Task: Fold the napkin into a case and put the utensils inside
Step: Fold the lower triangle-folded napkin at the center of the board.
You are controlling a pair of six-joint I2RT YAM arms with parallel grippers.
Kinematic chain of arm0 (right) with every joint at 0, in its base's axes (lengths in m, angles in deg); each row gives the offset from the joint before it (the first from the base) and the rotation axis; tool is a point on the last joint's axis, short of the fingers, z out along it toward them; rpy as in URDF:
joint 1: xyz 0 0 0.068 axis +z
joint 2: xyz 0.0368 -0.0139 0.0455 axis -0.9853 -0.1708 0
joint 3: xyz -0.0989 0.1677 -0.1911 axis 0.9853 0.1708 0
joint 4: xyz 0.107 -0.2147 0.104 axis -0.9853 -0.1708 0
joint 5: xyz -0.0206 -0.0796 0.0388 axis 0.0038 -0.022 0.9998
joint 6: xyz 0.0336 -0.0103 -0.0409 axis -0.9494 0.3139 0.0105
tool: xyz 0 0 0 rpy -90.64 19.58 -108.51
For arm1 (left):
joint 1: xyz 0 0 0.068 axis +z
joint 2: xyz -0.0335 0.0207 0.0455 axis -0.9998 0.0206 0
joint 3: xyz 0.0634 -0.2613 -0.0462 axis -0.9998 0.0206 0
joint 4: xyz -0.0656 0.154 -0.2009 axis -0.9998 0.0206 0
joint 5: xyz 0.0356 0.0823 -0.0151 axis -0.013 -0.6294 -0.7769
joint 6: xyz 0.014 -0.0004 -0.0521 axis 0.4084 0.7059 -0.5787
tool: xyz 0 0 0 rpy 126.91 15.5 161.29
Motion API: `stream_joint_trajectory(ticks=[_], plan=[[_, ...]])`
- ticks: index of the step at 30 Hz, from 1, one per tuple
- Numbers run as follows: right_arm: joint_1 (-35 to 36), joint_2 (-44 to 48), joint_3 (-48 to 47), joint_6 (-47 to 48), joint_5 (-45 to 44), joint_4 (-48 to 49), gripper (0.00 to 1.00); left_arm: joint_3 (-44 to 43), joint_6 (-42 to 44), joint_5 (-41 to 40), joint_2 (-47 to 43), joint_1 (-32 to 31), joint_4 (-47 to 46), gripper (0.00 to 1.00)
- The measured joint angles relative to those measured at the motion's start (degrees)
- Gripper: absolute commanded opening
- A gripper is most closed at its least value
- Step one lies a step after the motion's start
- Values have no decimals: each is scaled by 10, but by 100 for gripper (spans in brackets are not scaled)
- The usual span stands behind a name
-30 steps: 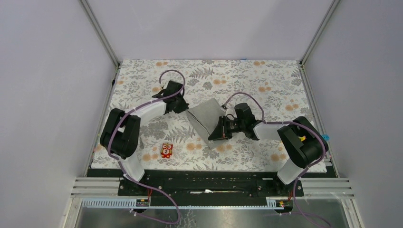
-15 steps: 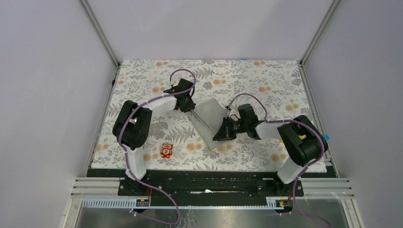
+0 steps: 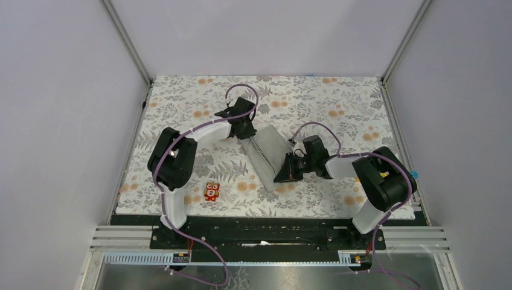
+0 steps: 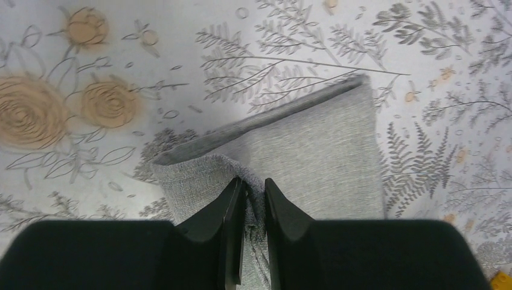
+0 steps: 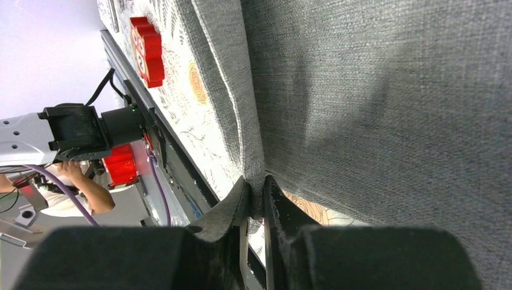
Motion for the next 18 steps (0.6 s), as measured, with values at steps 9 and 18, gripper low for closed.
stream_joint_trajectory(ticks=[9, 18], plan=[[0, 0, 4, 7, -16, -2, 0, -31, 13, 7, 30, -8, -2, 33], [0, 0, 4, 6, -31, -3, 0, -37, 30, 33, 43, -7, -4, 60]])
